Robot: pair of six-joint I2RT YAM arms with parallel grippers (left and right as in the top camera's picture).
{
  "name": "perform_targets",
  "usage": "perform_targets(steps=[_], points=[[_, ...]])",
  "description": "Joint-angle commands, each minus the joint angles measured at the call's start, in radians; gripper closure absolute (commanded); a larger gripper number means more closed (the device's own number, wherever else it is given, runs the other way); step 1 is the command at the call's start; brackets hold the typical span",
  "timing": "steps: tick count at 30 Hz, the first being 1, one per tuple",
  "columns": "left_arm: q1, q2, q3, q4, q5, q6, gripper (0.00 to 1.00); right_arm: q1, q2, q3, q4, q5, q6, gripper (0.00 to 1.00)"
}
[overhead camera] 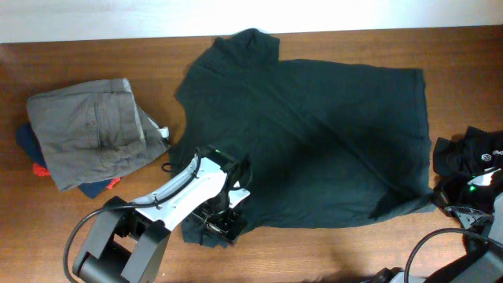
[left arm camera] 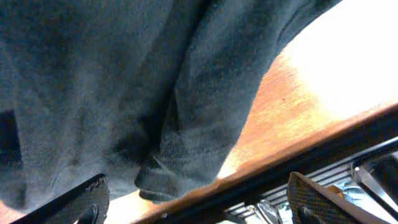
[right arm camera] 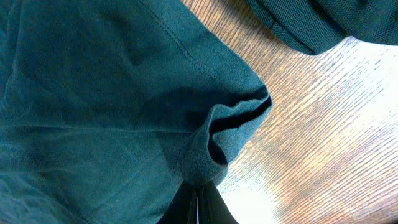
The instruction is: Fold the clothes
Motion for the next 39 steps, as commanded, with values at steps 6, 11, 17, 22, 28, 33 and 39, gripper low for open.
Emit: perform_targets(steps=[6,11,17,22,28,33,39], points=[[0.004,-0.007,-0.053,0.052,0.013,-0.023,0.73,0.006,-0.016,0.015,0.001,-0.012,-0.010,0.96],[0.005,-0.007,-0.035,-0.003,0.051,-0.023,1.00,0.006,-0.016,0.015,0.004,-0.013,-0.010,0.96],[0.005,-0.010,0.098,-0.140,0.031,-0.021,1.00,0.006,-0.019,0.020,0.005,-0.017,-0.023,0.96],[0.027,-0.010,0.164,-0.172,-0.114,-0.022,1.00,0.008,-0.019,0.068,0.001,-0.132,-0.124,0.96],[0.092,-0.010,0.200,-0.113,-0.199,-0.022,0.99,0.058,-0.019,0.078,0.090,-0.199,-0.123,0.96],[0.143,-0.010,0.200,-0.019,-0.199,-0.009,0.99,0.135,-0.015,0.078,0.236,-0.209,-0.080,0.96],[0.155,-0.010,0.200,0.148,-0.235,0.073,1.00,0.201,0.024,0.078,0.399,-0.152,0.048,0.96]])
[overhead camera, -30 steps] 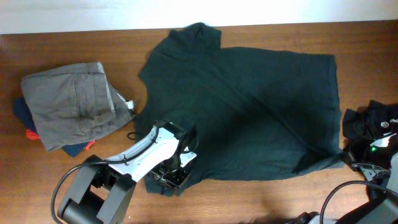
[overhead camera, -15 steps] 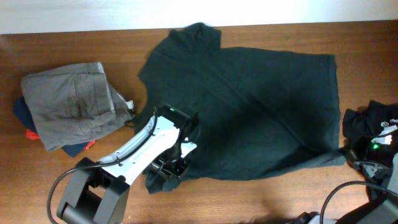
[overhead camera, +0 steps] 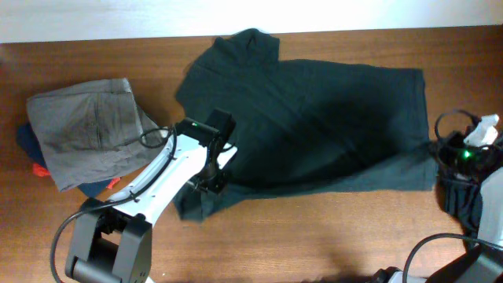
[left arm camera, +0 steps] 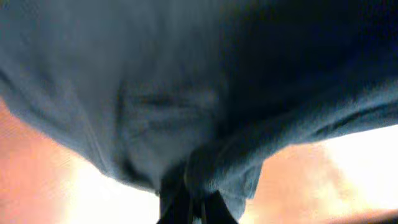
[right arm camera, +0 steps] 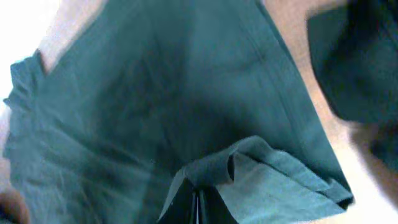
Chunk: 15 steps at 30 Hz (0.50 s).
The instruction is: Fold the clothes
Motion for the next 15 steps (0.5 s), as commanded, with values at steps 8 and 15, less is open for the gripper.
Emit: perform_targets(steps=[8,15], points=[[0.007,-0.010,0.014,0.230,-0.098,0.102,0.99,0.027,0.090,0.016,0.106,0.048,0.128,0.96],[0.010,-0.009,0.014,0.322,-0.132,0.181,0.99,0.027,0.132,0.016,0.150,0.062,0.127,0.96]])
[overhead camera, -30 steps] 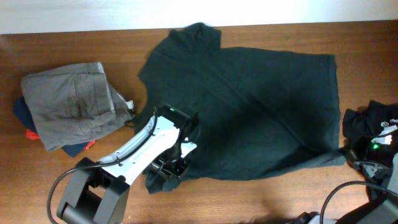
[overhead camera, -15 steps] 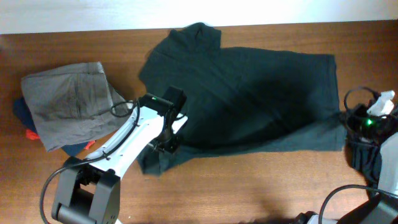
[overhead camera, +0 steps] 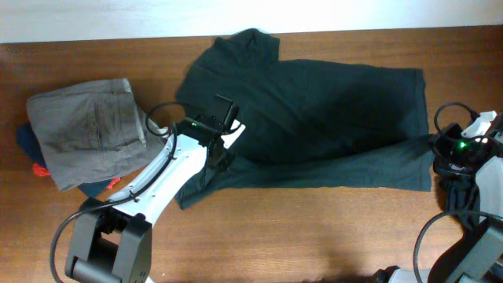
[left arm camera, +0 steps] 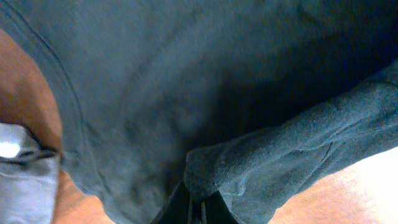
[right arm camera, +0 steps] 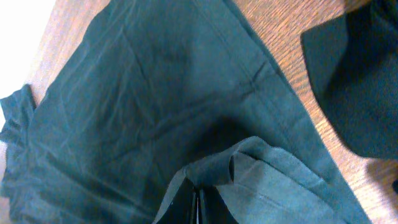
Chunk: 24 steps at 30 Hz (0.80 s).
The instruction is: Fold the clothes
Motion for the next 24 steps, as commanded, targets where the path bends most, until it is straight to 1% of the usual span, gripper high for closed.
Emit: perform_targets(steps=[1,7,12,18,20,21,22,24], points=[[0.008,-0.009,0.014,0.034,-0.031,0.067,0.99,0.006,0.012,0.014,0.027,0.018,0.009,0.96],[0.009,-0.009,0.014,0.146,-0.043,0.094,0.99,0.006,0.012,0.014,0.039,0.030,0.009,0.96],[0.009,-0.005,0.014,0.172,-0.028,0.161,0.99,0.005,0.012,0.014,0.037,0.067,0.009,0.96],[0.036,0.027,0.014,0.202,-0.030,0.163,0.96,0.005,0.012,0.014,0.037,0.066,0.009,0.96],[0.049,0.036,0.014,0.214,-0.030,0.163,0.93,0.005,0.012,0.014,0.034,0.067,0.009,0.96],[0.058,0.038,0.014,0.223,-0.029,0.163,0.90,0.005,0.012,0.014,0.034,0.066,0.009,0.96],[0.066,0.040,0.014,0.231,-0.029,0.163,0.83,0.005,0.012,0.014,0.034,0.066,0.009,0.96],[0.078,0.040,0.014,0.239,-0.027,0.163,0.50,0.005,0.012,0.014,0.033,0.067,0.009,0.96]])
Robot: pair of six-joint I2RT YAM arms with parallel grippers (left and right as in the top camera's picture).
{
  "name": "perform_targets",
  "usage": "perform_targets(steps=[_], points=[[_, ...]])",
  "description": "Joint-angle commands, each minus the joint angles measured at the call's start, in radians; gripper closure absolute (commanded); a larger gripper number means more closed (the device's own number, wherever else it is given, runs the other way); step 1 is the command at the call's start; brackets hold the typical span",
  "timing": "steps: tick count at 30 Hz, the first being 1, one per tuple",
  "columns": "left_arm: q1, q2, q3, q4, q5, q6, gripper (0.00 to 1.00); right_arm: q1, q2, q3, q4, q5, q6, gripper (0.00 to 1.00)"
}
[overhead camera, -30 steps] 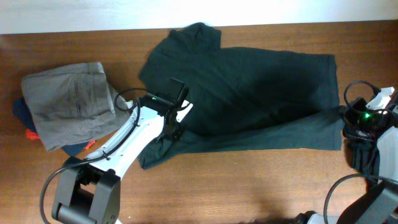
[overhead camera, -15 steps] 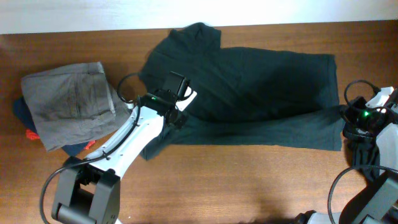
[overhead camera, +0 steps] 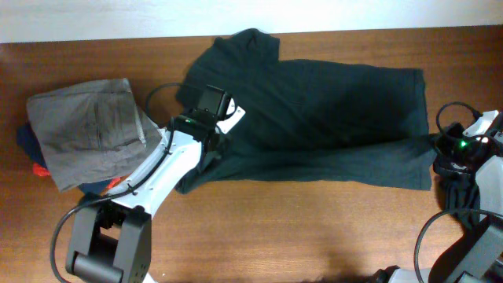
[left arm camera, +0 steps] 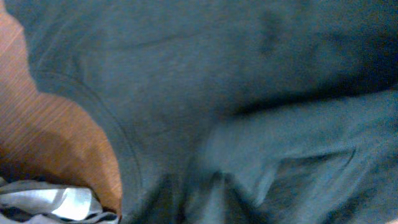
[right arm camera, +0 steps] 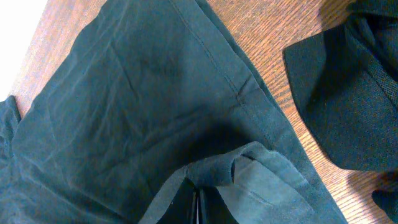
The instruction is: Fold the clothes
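Observation:
A dark green T-shirt [overhead camera: 314, 94] lies spread across the table, its near hem doubled back over the body as a long band [overhead camera: 330, 169]. My left gripper [overhead camera: 208, 148] sits on the band's left end, beside the sleeve. In the left wrist view the shirt [left arm camera: 186, 74] fills the blurred frame, and the fingers [left arm camera: 208, 199] are too smeared to read. My right gripper [overhead camera: 438, 149] is at the shirt's right edge, shut on a bunched piece of hem [right arm camera: 214, 168]. The shut right gripper [right arm camera: 198, 202] shows at the bottom of the right wrist view.
Folded grey trousers [overhead camera: 86, 130] top a small pile of blue and orange garments at the left. A black garment [right arm camera: 348, 87] lies just right of the shirt, under my right arm. The table's near strip [overhead camera: 314, 228] is bare wood.
My left gripper has moved up and to the left with the hem, so the folded band reaches further over the shirt. The right gripper has barely shifted and is still shut on the hem.
First my left gripper stood open at the near left hem, while the right was shut on the near right corner. Then both were shut on the hem, with it raised off the table. Since then the hem has gone steadily toward the far side, over the shirt's body.

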Motion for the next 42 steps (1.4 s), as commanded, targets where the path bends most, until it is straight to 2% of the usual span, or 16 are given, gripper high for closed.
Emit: perform_targets(steps=[1,3,5,9,10,11,12,14,16,19,22,26,28,35,37,42], points=[[0.032,0.016,0.014,0.013,0.000,0.009,0.44,0.005,0.002,0.014,0.002,0.018,0.006,0.96],[0.046,0.016,0.016,0.008,-0.002,-0.015,0.37,0.005,0.002,0.014,0.001,0.022,0.006,0.96],[0.076,0.016,0.025,-0.027,0.023,-0.101,0.23,0.005,0.002,0.014,-0.004,0.040,0.006,0.96],[0.112,0.019,0.027,-0.121,0.205,-0.104,0.22,0.005,0.002,0.014,-0.006,0.051,0.005,0.96],[0.114,0.021,0.027,-0.139,0.218,-0.104,0.22,0.005,0.002,0.014,-0.009,0.051,0.006,0.91],[0.114,0.026,0.027,-0.156,0.229,-0.104,0.23,0.005,0.002,0.014,-0.010,0.050,0.006,0.80],[0.114,0.032,0.027,-0.171,0.236,-0.104,0.24,0.005,0.002,0.014,-0.012,0.050,0.006,0.77],[0.114,0.049,0.025,-0.200,0.238,-0.104,0.31,0.005,0.002,0.014,-0.015,0.050,0.005,0.70],[0.114,0.075,0.022,-0.217,0.240,-0.104,0.41,0.005,0.002,0.014,-0.019,0.050,0.006,0.56],[0.114,0.111,0.022,-0.220,0.241,-0.104,0.50,0.005,0.002,0.014,-0.024,0.050,0.006,0.53],[0.114,0.148,0.022,-0.213,0.237,-0.104,0.64,0.005,0.002,0.014,-0.028,0.050,0.006,0.53],[0.114,0.164,0.022,-0.185,0.199,-0.104,0.85,0.005,0.002,0.014,-0.031,0.050,0.005,0.53],[0.114,0.160,0.044,-0.193,0.171,-0.105,0.99,0.005,0.002,0.014,-0.031,0.050,0.005,0.53],[0.114,0.157,0.213,-0.303,0.071,-0.103,0.99,0.005,0.002,0.014,-0.031,0.050,0.006,0.53],[0.114,0.157,0.235,-0.287,0.033,-0.086,0.98,0.005,0.002,0.014,-0.031,0.050,0.006,0.53],[0.114,0.174,0.237,-0.175,0.035,0.048,0.95,0.005,0.002,0.014,-0.031,0.050,0.006,0.53]])
